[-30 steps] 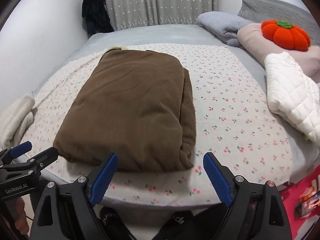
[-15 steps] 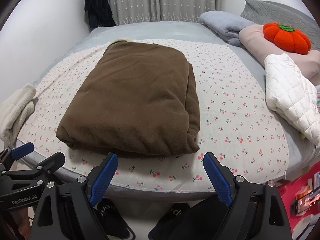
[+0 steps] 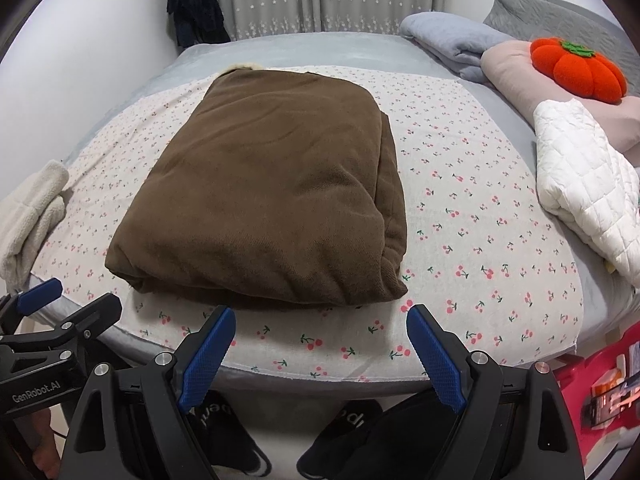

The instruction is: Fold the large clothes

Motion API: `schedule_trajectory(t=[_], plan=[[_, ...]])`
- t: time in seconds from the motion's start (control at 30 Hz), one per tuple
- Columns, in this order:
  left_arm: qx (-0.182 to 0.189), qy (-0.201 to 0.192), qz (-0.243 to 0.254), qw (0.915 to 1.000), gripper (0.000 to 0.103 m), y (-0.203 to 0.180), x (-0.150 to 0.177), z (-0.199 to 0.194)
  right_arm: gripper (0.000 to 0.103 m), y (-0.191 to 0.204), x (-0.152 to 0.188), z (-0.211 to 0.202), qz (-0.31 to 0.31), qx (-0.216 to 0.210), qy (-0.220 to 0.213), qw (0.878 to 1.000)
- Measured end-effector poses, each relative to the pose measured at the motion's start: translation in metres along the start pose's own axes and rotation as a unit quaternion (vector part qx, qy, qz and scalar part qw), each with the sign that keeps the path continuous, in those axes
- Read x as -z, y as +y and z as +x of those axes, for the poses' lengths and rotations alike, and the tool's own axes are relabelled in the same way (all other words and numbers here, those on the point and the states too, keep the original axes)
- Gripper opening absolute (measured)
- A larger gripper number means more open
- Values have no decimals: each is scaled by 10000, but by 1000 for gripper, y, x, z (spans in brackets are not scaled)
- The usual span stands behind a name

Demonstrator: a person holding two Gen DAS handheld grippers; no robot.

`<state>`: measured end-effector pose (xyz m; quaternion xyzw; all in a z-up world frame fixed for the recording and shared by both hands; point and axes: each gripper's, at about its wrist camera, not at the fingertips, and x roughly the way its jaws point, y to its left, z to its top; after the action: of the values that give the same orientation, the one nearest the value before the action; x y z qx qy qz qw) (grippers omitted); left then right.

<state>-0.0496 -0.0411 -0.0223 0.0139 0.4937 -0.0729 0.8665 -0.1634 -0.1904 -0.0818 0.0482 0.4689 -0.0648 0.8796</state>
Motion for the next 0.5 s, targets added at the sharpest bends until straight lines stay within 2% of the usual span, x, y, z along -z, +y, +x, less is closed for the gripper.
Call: schedule_trajectory(t=[0.5], plan=[[-5, 26, -17, 10000, 103, 0, 0, 2, 89, 1, 0, 0, -29, -7, 9, 10000]])
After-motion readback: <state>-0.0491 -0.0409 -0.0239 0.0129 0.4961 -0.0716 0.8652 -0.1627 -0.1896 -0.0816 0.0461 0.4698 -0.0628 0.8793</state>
